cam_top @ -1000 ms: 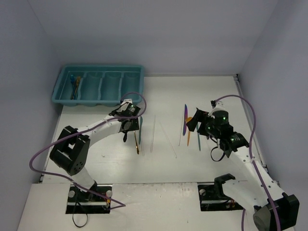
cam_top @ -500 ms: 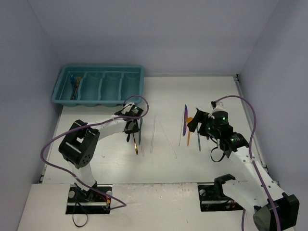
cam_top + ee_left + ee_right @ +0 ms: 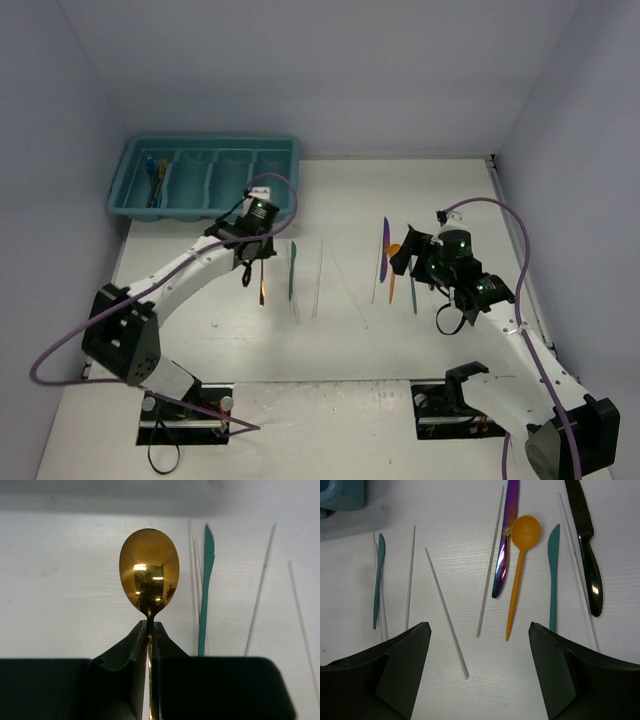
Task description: Sort the eating utensils into containers
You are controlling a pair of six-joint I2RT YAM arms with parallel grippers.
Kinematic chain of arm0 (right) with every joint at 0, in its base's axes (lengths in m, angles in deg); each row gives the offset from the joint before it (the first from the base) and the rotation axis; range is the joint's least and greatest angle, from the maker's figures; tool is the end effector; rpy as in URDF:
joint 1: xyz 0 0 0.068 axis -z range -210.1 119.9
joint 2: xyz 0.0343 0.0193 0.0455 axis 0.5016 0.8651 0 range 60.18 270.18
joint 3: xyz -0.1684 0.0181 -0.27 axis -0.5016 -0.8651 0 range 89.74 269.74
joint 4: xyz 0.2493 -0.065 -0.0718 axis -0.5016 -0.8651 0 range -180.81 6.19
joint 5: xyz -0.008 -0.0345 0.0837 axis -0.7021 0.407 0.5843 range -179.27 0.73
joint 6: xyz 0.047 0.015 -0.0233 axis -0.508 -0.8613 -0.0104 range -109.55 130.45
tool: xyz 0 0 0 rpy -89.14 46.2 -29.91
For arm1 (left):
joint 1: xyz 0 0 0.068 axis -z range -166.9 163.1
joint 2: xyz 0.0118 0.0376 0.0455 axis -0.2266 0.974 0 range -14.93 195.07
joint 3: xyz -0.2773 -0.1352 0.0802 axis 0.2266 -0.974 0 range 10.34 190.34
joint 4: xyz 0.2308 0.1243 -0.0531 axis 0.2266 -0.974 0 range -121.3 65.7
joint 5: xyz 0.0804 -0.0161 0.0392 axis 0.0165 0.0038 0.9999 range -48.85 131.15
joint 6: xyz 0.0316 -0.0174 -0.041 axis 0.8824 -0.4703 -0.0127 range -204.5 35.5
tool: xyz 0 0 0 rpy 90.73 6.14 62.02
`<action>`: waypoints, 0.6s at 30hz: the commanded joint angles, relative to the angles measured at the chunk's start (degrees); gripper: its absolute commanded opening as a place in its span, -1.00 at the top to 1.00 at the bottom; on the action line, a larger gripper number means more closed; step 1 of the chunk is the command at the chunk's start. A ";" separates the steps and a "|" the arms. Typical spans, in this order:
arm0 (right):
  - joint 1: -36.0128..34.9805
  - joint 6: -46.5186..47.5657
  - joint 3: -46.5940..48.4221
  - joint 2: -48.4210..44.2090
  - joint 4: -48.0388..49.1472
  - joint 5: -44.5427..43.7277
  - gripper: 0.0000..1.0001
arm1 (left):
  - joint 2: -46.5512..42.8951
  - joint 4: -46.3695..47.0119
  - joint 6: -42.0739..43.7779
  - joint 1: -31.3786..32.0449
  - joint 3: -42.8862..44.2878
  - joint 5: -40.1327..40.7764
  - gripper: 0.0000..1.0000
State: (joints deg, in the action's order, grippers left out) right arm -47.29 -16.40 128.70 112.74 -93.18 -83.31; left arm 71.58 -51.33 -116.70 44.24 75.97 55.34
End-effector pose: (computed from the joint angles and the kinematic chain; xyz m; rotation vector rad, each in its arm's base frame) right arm 0.1812 0.0601 0.3167 0.1008 2.0168 0.5984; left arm 0.2876 -0.1634 0.3093 -0.1361 2.3819 -0.2290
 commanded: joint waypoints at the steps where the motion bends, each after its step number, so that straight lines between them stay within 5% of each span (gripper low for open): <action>1: 0.40 1.01 1.04 1.62 1.54 -1.65 -0.54 | -8.72 -1.21 13.90 -10.47 8.59 -0.98 1.00; 9: 0.36 1.58 1.96 5.01 1.54 -2.39 -0.54 | 7.00 3.34 27.02 -28.46 30.15 -11.28 1.00; 18: 0.40 1.92 3.14 8.29 1.54 -2.57 -0.54 | 34.04 8.67 36.40 -34.39 57.62 -10.22 1.00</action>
State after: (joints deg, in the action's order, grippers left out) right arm -47.27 -15.15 128.93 120.11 -93.26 -84.58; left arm 98.12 -46.00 -87.65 11.26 120.59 44.75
